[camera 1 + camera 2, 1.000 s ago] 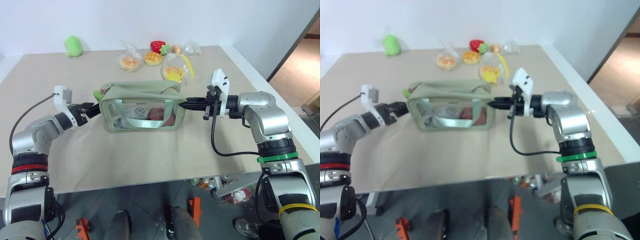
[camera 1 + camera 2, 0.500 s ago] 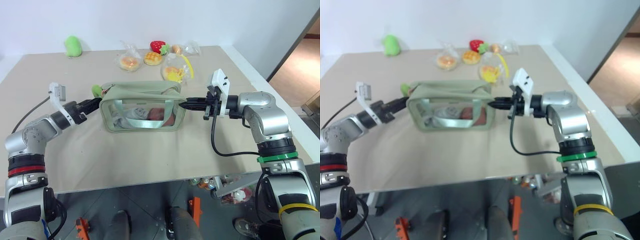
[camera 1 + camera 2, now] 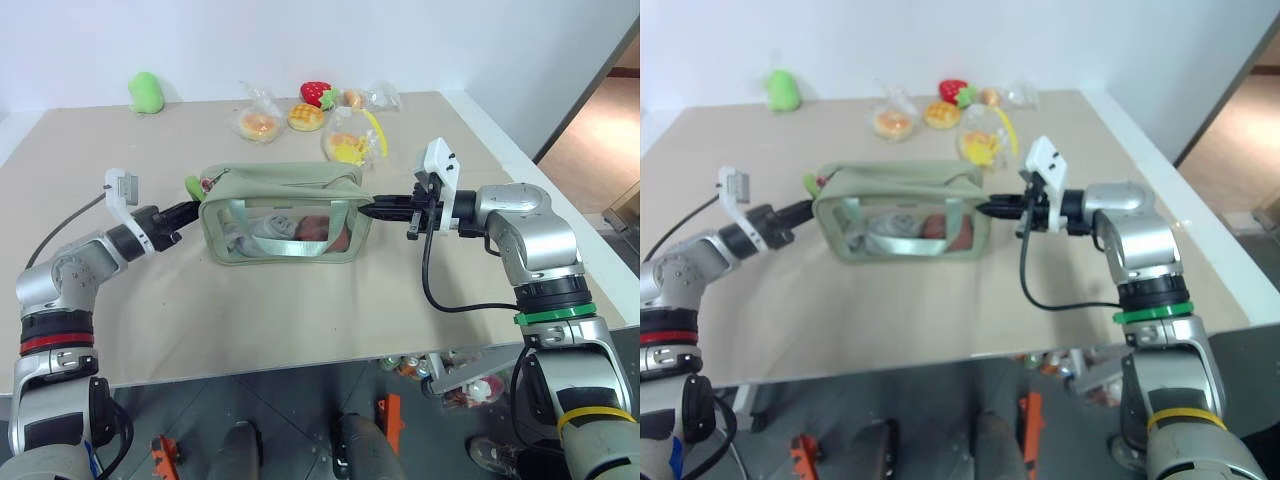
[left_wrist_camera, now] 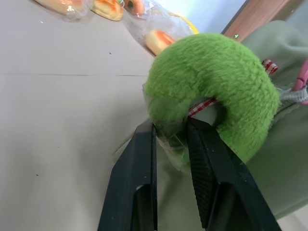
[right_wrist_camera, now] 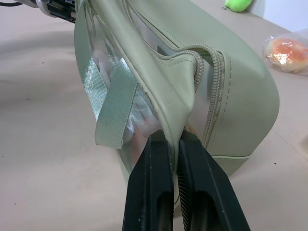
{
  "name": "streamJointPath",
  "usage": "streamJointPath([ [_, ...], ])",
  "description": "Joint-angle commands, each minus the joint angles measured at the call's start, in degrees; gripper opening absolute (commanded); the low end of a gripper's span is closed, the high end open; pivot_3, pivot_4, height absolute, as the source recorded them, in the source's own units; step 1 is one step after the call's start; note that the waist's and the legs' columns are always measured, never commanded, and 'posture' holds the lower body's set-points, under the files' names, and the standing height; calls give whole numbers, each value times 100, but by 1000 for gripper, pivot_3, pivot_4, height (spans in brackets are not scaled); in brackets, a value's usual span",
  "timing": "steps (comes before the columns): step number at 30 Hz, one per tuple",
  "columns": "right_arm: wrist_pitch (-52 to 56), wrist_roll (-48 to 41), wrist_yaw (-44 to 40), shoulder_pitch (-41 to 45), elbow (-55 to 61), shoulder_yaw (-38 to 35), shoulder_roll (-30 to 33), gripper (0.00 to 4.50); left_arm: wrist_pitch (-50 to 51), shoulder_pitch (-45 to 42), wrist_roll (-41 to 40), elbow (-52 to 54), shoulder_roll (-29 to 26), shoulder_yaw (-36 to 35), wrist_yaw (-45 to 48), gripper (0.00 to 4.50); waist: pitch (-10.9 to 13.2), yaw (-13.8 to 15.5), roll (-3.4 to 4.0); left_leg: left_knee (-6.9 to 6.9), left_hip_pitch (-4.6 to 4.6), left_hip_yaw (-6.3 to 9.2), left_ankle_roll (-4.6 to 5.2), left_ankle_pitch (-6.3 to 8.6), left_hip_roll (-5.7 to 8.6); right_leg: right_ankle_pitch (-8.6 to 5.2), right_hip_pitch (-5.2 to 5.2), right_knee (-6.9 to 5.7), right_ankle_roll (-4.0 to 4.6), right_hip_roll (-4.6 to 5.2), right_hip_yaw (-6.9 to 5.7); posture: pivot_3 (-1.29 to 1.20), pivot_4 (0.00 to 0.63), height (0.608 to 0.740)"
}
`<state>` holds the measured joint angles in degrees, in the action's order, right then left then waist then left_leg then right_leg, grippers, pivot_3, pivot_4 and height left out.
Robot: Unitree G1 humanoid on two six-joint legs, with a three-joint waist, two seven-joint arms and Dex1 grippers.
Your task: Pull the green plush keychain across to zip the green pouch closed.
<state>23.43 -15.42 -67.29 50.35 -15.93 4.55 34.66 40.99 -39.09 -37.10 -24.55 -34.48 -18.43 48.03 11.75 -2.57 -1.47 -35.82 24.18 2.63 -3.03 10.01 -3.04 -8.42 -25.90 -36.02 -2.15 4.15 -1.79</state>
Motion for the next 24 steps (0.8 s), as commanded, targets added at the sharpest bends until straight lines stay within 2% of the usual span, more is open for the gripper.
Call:
streamJointPath([
  [1,-40,-22,12,154,86,-58,23,0,-334,-359,-75,31,-26,-295,-93,965,0,1,-1,0,0,0,0,0,0,0,0,0,0,0,0,0,150,740],
  [6,-46,-22,19,163,68,-44,-11,0,-693,-1252,-143,-770,-78,-753,-542,965,2,1,-4,-3,1,1,7,-4,1,2,2,0,-1,0,0,0,150,740],
  [11,-28,-21,66,170,64,-57,-36,0,-1115,-1892,86,-977,-50,-603,-574,965,2,-2,-5,-3,0,0,7,-4,3,4,4,1,-5,0,4,0,150,740],
  [18,32,-58,133,97,172,-106,11,0,-1538,-2000,868,-313,226,642,2,965,2,2,-5,-2,1,0,5,-6,4,4,4,1,-6,0,5,0,150,740],
  [24,83,-81,178,20,286,-138,56,0,-1548,-2122,989,702,395,1412,700,965,3,-4,-5,0,2,-1,5,-6,3,4,0,0,-6,-2,9,0,150,740],
])
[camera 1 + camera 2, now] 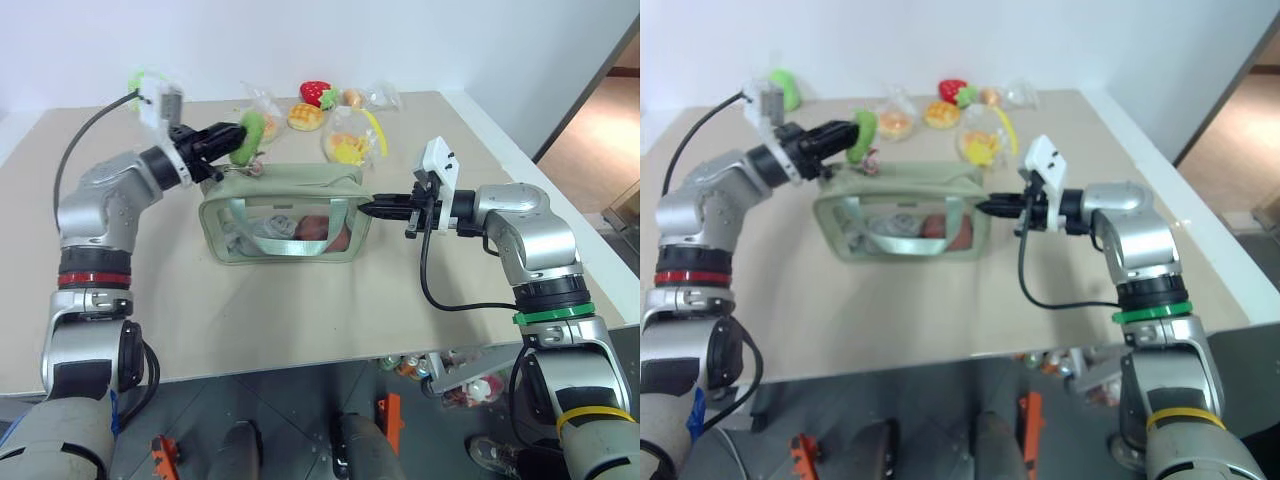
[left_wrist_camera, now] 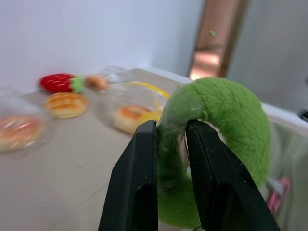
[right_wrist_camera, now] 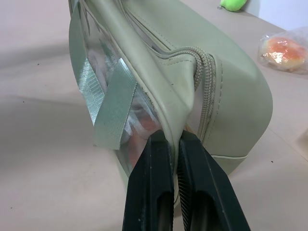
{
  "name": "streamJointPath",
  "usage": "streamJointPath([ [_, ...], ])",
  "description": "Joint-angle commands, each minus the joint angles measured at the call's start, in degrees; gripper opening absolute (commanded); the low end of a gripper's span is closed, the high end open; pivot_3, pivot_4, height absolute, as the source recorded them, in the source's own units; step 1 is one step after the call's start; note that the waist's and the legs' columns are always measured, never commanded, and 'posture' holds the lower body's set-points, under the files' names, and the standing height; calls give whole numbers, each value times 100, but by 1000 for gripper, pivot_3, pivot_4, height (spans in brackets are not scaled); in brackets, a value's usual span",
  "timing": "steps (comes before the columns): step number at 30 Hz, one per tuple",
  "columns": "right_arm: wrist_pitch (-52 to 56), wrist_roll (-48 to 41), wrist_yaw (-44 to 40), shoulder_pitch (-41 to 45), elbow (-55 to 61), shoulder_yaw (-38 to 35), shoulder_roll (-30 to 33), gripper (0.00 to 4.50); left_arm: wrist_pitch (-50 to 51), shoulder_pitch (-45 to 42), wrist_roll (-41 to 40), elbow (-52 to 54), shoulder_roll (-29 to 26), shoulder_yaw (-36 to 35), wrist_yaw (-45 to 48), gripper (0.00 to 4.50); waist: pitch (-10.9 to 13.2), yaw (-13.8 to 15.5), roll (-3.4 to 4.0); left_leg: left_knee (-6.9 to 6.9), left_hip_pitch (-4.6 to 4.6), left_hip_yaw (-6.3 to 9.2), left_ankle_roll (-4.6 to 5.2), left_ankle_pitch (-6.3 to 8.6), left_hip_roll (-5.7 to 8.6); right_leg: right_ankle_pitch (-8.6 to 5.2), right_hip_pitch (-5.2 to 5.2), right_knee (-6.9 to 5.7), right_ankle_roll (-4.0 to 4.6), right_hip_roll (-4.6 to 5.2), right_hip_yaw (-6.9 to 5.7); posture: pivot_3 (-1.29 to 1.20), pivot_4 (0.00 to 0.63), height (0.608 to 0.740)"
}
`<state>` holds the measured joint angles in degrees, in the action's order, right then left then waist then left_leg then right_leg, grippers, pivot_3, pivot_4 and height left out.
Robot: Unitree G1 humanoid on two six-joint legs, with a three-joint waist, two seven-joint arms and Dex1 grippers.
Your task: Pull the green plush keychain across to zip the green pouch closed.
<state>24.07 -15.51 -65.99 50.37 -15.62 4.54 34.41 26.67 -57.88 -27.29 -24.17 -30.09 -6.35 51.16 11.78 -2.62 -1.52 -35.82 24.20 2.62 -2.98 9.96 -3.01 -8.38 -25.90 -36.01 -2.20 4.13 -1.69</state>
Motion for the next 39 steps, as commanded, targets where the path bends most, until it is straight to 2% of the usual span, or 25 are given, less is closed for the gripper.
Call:
streamJointPath([
  [1,28,-76,57,7,272,-146,87,0,-65,-261,-40,780,-43,236,482,965,0,4,0,1,0,0,0,0,0,-1,0,0,0,0,0,0,150,740],
  [6,72,-81,105,-52,342,-178,127,0,342,-262,-248,1281,-268,324,982,965,0,0,0,0,-1,-1,0,0,0,-2,0,0,0,0,4,0,150,740],
  [11,71,-90,135,-64,347,-173,138,0,162,-269,39,951,-524,285,987,965,0,3,0,0,-2,0,4,-2,0,-3,1,-1,3,-2,5,0,150,740],
  [15,55,-76,141,-41,303,-154,125,0,285,-212,-161,916,-694,40,1093,2144,0,2,-1,-3,1,0,5,-3,4,-3,2,0,1,-2,14,0,150,740],
  [18,18,-57,127,6,248,-119,91,0,101,-220,155,793,-785,77,822,3158,0,3,-1,-2,2,0,5,-3,4,-3,1,0,0,-2,14,0,150,740],
  [22,-32,-27,110,126,122,-74,31,0,5,-13,400,920,-1098,206,996,4466,0,-7,0,0,0,0,6,-3,3,-3,0,0,1,-5,16,0,150,740],
  [28,-77,-20,78,147,65,-50,-17,0,519,185,-248,1297,-1553,-447,1269,4466,2,-9,-3,-1,3,0,5,-3,3,-5,-1,1,3,-6,17,0,150,740],
  [34,-97,-9,61,141,27,-42,-28,0,1253,1190,-1018,1799,-2025,-1124,1535,4466,1,-14,-2,16,-8,-1,6,-3,-1,-8,-4,-2,7,-10,20,0,150,740],
  [39,-92,-6,47,171,3,-17,-51,0,1123,2149,-673,1967,-2221,-914,1487,4466,2,-10,-3,10,-6,0,9,-5,-1,-21,-2,-3,30,-12,22,0,150,740],
])
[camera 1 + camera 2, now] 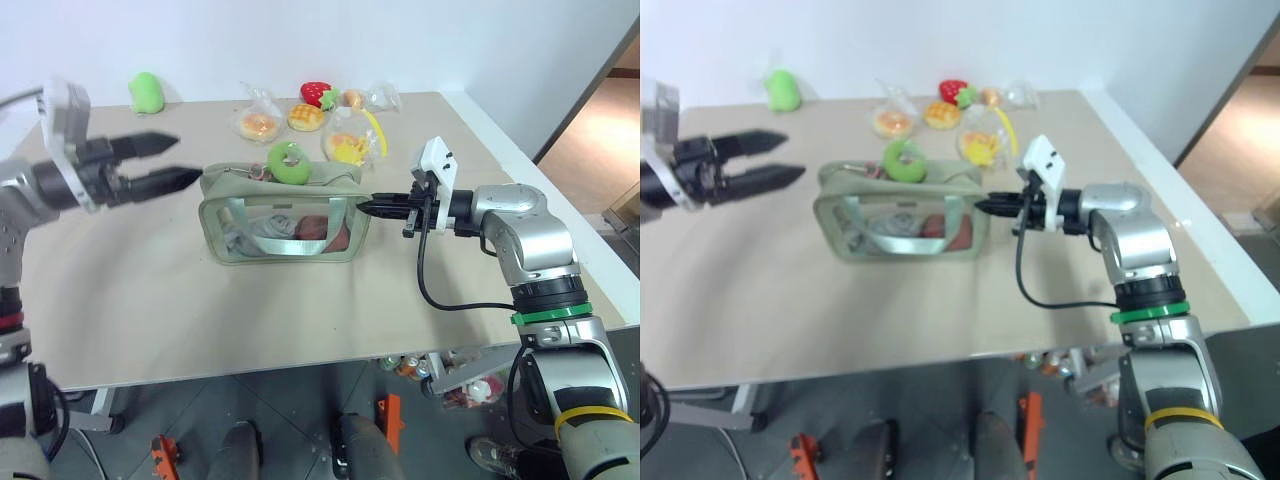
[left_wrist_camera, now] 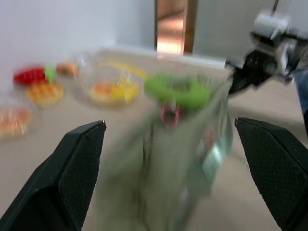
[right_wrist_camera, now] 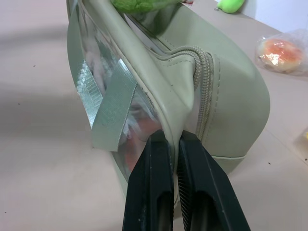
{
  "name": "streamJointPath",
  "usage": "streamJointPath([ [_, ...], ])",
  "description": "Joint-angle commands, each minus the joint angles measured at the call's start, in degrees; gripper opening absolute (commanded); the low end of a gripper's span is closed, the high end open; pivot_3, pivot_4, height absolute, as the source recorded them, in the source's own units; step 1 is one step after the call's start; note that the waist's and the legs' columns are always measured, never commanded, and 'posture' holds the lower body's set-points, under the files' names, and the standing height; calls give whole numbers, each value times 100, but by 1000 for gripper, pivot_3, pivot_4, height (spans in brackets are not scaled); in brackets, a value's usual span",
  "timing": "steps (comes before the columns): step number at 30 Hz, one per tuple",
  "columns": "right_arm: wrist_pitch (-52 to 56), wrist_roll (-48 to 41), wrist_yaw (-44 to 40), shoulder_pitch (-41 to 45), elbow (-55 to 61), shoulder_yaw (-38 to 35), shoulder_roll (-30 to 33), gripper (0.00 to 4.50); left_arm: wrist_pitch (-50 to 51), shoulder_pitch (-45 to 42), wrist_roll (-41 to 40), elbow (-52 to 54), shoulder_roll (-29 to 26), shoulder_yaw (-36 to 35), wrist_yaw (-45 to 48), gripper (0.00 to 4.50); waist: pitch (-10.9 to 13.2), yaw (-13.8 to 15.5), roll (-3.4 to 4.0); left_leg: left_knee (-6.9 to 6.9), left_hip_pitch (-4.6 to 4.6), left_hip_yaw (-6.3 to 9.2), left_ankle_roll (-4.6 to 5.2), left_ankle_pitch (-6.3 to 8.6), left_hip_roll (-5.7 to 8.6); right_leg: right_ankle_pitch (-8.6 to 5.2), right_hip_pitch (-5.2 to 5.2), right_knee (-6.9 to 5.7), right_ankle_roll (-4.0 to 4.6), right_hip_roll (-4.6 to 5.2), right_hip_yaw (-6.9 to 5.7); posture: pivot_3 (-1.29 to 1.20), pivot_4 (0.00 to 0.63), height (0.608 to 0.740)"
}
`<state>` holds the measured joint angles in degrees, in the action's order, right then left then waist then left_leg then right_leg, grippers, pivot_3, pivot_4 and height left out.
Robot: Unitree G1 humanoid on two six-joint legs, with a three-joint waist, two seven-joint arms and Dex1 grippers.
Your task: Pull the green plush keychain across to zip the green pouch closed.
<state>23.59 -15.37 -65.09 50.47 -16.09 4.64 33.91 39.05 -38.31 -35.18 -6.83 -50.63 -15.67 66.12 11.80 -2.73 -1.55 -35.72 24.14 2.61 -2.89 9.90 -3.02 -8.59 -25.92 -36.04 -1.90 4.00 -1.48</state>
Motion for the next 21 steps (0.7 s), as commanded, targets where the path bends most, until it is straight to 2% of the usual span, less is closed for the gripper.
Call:
streamJointPath([
  [1,-41,-24,-48,164,53,-24,-5,0,-127,283,143,233,-147,44,-30,4466,0,2,0,-2,1,0,0,0,0,0,0,0,0,0,0,0,150,740],
  [14,6,-37,-19,109,141,-52,23,0,-359,181,393,-68,639,555,-404,4466,0,6,-1,-1,1,0,5,-3,0,3,0,-1,-2,-4,4,0,150,740],
  [17,33,-46,6,67,188,-77,47,0,-603,80,563,-300,728,632,-471,3682,0,7,-1,1,1,0,5,-3,0,5,0,-1,-5,-5,4,0,150,740],
  [21,49,-42,28,29,225,-87,66,0,-704,-15,522,-468,785,545,-474,2257,0,8,-1,0,0,0,5,-3,1,5,0,-1,-5,-5,6,0,150,740],
])
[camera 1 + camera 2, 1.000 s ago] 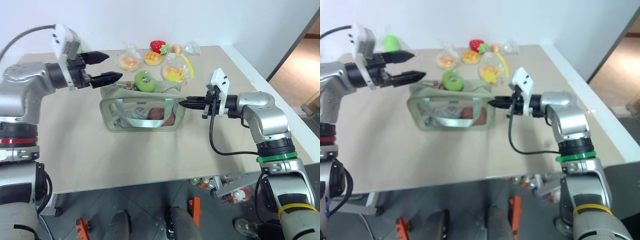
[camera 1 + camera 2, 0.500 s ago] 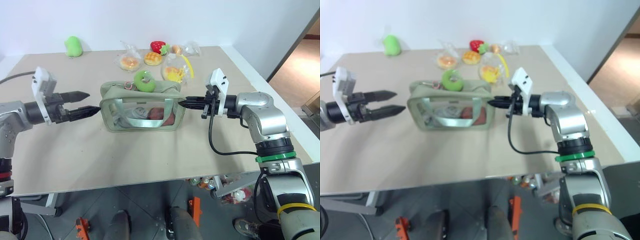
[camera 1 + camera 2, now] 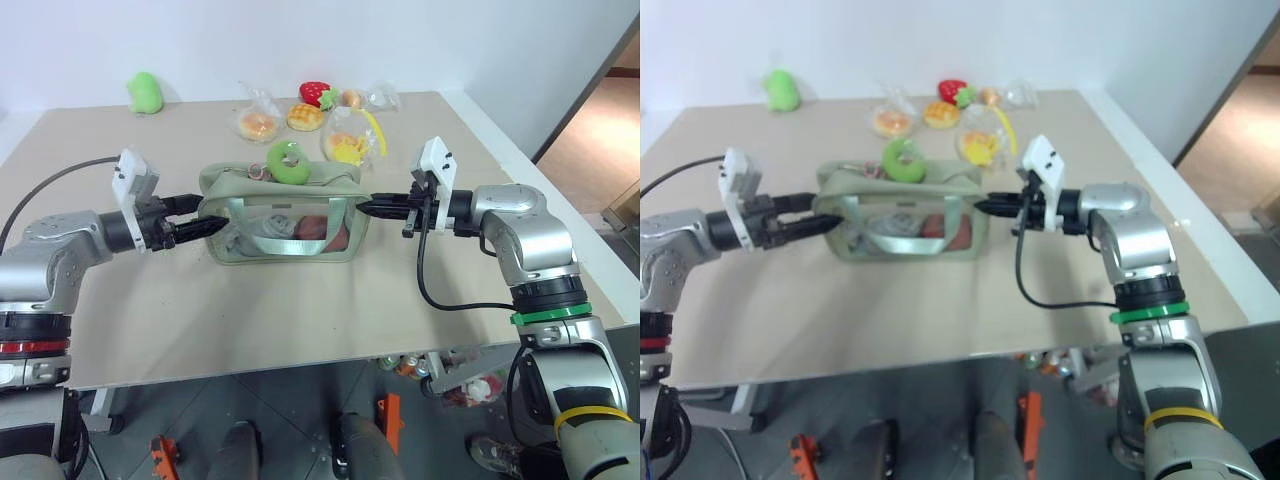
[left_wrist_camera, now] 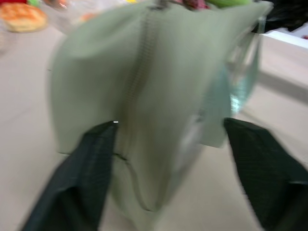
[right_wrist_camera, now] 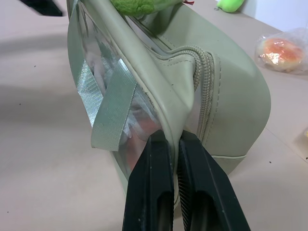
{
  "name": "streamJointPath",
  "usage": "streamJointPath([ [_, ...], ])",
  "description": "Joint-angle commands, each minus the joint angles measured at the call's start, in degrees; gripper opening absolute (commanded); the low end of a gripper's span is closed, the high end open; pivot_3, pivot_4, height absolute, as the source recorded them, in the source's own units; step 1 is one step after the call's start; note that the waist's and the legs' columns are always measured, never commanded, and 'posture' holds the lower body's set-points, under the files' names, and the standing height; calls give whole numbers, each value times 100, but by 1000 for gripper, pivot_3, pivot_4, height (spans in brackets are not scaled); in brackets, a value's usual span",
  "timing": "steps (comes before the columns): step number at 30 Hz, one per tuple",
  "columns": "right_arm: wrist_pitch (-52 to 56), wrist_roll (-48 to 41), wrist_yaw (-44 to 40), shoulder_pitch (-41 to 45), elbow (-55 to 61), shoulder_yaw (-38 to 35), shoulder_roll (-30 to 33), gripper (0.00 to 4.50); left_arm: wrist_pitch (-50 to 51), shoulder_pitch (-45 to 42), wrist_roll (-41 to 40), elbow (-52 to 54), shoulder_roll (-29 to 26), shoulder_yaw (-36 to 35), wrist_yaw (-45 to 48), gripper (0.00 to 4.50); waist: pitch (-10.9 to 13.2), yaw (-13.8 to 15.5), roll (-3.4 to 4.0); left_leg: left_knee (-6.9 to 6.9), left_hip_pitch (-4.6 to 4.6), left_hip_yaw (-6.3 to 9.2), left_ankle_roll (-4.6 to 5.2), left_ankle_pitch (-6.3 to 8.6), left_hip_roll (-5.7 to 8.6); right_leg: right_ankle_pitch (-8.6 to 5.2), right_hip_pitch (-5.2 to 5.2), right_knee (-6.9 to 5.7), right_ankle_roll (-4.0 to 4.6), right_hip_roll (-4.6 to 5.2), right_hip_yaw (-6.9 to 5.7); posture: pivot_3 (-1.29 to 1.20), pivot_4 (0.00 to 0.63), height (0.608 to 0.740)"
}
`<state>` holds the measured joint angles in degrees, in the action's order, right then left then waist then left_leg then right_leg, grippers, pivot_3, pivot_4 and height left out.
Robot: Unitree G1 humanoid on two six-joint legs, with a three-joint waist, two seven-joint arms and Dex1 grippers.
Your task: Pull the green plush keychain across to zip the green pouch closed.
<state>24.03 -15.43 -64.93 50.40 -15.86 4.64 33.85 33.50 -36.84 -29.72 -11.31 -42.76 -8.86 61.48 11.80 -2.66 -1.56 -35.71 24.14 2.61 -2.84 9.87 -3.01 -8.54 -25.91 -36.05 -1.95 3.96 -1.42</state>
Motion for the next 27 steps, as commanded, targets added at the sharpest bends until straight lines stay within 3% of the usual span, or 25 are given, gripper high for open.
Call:
streamJointPath([
  [1,7,-38,13,30,209,-88,75,0,-150,-166,-34,-22,-4,-136,10,1968,0,1,0,0,0,0,0,0,0,0,0,0,0,0,0,0,150,740],
  [6,13,-43,-1,35,211,-90,90,0,-77,-112,-54,66,-13,-111,35,183,0,1,0,-1,0,0,0,0,0,-1,0,0,2,0,1,0,150,740],
  [7,9,-37,-6,39,199,-83,91,0,-42,-110,-63,66,2,-131,-17,15,0,1,0,0,0,0,0,0,0,-1,0,0,2,0,1,0,150,740],
  [15,167,-123,-16,79,184,-134,86,0,14,-31,-121,148,19,-169,-57,15,0,2,0,-1,0,0,0,0,0,0,0,0,0,0,1,0,150,740],
  [16,338,-226,-34,117,192,-185,81,698,21,-18,-131,165,21,-172,-64,0,0,2,0,-1,0,0,0,0,0,0,0,0,0,0,1,0,150,740],
  [18,623,-473,-137,164,287,-292,83,1199,24,-4,-141,183,25,-173,-79,0,0,2,0,-1,0,0,0,0,0,-1,0,0,1,0,1,0,150,740],
  [24,1143,-1083,-663,137,930,-453,455,3252,10,-2,-145,172,52,-152,-118,0,0,7,0,0,2,1,0,0,0,0,0,0,-1,0,2,0,150,740],
  [27,1106,-1324,-670,333,1002,-701,547,3252,22,-4,-148,173,71,-141,-123,0,1,8,-1,0,5,1,0,0,0,-2,-1,1,1,0,1,0,150,740],
])
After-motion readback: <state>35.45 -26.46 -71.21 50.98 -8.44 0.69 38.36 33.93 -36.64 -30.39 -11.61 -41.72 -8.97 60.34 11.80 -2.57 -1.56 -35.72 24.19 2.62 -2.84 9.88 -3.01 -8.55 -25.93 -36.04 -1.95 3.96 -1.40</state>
